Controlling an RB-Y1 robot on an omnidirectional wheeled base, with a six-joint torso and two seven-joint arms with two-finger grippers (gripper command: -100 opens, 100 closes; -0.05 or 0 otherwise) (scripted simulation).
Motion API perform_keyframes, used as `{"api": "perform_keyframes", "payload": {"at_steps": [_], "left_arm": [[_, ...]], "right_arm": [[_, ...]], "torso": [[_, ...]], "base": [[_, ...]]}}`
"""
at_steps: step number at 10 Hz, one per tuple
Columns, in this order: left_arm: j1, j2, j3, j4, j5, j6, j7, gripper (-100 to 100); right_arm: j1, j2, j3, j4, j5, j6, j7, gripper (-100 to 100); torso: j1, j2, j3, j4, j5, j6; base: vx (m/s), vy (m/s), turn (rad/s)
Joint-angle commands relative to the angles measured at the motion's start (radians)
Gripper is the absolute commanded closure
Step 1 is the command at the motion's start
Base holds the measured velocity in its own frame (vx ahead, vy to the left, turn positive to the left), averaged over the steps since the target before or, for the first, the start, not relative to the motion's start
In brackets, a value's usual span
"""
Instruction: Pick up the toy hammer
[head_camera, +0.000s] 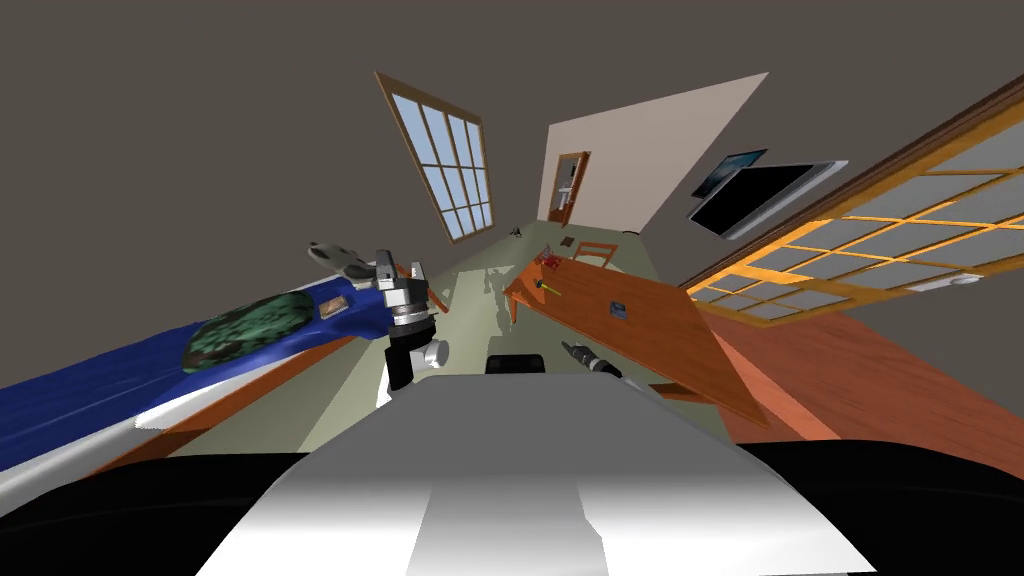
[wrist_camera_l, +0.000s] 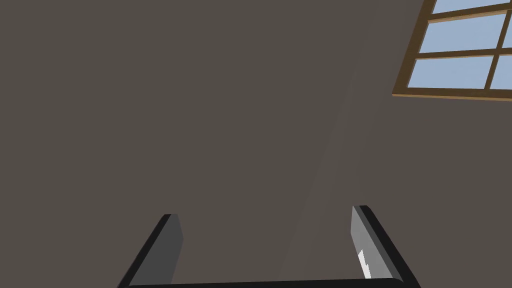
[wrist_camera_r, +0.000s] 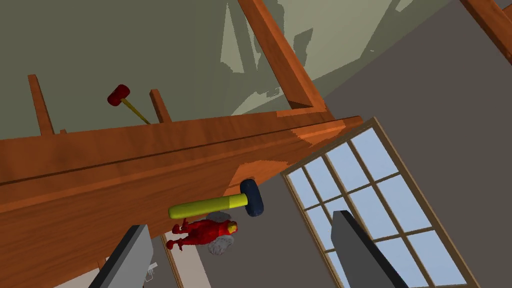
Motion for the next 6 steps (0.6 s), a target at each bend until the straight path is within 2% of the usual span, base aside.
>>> {"api": "perform_keyframes", "payload": {"at_steps": [1,2,3,4,5,6], "left_arm": [[0.000,0.000,0.000,0.000,0.000,0.000,0.000,0],[0.000,0.000,0.000,0.000,0.000,0.000,0.000,0],[0.000,0.000,0.000,0.000,0.000,0.000,0.000,0],[0.000,0.000,0.000,0.000,0.000,0.000,0.000,0],[0.000,0.000,0.000,0.000,0.000,0.000,0.000,0],[0.000,0.000,0.000,0.000,0.000,0.000,0.000,0]], "right_arm": [[-0.004,-0.015,0.006,0.042,0.020,0.001,0.000,-100],[-0.016,-0.052,0.020,0.078,0.059,0.002,-0.003,-100],[-0.016,-0.052,0.020,0.102,0.059,0.002,-0.003,-100],[-0.030,-0.090,0.033,0.133,0.097,0.003,-0.006,-100],[-0.030,-0.090,0.033,0.154,0.097,0.003,-0.006,-100],[-0.045,-0.128,0.044,0.184,0.133,0.003,-0.008,-100]], "torso": [[0.000,0.000,0.000,0.000,0.000,0.000],[0.000,0.000,0.000,0.000,0.000,0.001],[0.000,-0.001,-0.001,0.000,0.000,0.000],[0.000,-0.001,-0.001,0.000,0.000,0.001],[0.001,-0.002,-0.001,0.000,0.000,0.000],[0.001,-0.002,-0.001,0.000,0.000,0.001]], "base": [[0.029,-0.003,0.146],[0.041,0.006,0.236],[0.039,-0.001,0.129],[0.055,0.009,0.254],[0.049,0.002,0.135],[0.062,0.010,0.286]]}}
